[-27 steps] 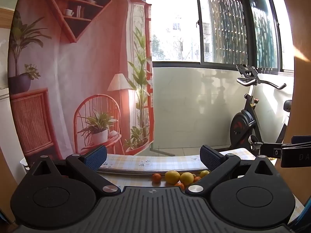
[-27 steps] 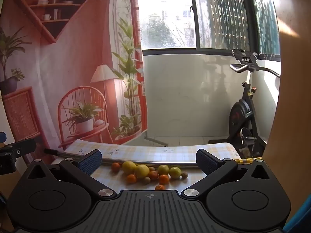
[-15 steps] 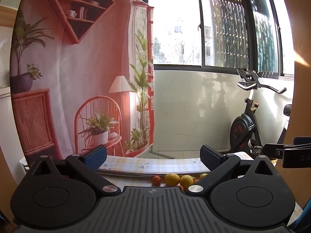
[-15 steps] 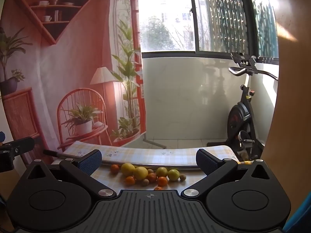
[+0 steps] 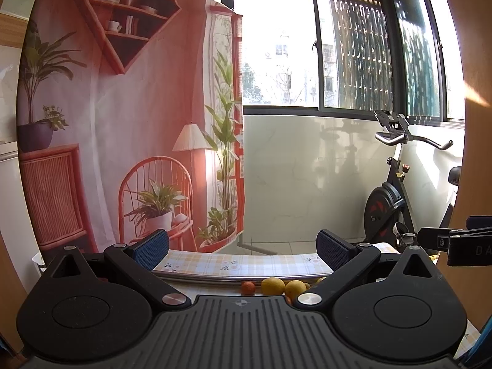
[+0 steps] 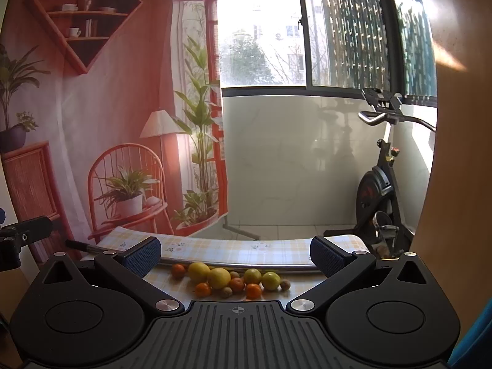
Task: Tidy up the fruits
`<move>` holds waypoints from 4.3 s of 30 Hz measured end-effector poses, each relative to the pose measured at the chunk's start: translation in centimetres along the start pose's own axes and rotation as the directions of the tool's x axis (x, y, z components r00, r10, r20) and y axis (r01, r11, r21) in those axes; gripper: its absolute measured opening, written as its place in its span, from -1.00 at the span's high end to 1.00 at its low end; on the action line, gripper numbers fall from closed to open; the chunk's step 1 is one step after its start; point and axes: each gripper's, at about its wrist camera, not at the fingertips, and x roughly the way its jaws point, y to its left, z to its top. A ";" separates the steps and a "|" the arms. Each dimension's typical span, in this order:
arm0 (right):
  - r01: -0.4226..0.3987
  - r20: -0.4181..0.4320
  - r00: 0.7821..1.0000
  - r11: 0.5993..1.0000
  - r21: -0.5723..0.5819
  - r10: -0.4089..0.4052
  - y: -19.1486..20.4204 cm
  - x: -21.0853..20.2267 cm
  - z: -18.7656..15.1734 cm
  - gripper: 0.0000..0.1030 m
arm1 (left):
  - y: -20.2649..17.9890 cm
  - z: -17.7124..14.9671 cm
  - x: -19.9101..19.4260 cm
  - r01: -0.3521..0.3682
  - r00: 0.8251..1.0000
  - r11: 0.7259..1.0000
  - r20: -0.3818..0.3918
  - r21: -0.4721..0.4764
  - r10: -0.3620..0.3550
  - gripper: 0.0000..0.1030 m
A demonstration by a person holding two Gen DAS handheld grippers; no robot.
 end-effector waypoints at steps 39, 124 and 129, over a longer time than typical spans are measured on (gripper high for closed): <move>0.001 0.006 1.000 1.000 -0.002 -0.001 0.1 -0.2 -0.1 -1.00 | 0.0 -0.2 -0.1 -0.007 1.000 1.000 0.002 0.000 0.007 -1.00; -0.148 -0.419 0.895 0.988 0.046 0.154 -5.0 33.6 -16.2 -0.11 | 6.3 -9.1 25.4 -0.058 0.931 0.997 -0.363 -0.055 0.034 -0.84; -0.172 -0.447 0.882 0.985 -0.010 0.150 -3.5 34.1 -16.9 0.05 | 6.6 -9.5 26.6 -0.055 0.925 0.994 -0.379 -0.100 0.013 -0.76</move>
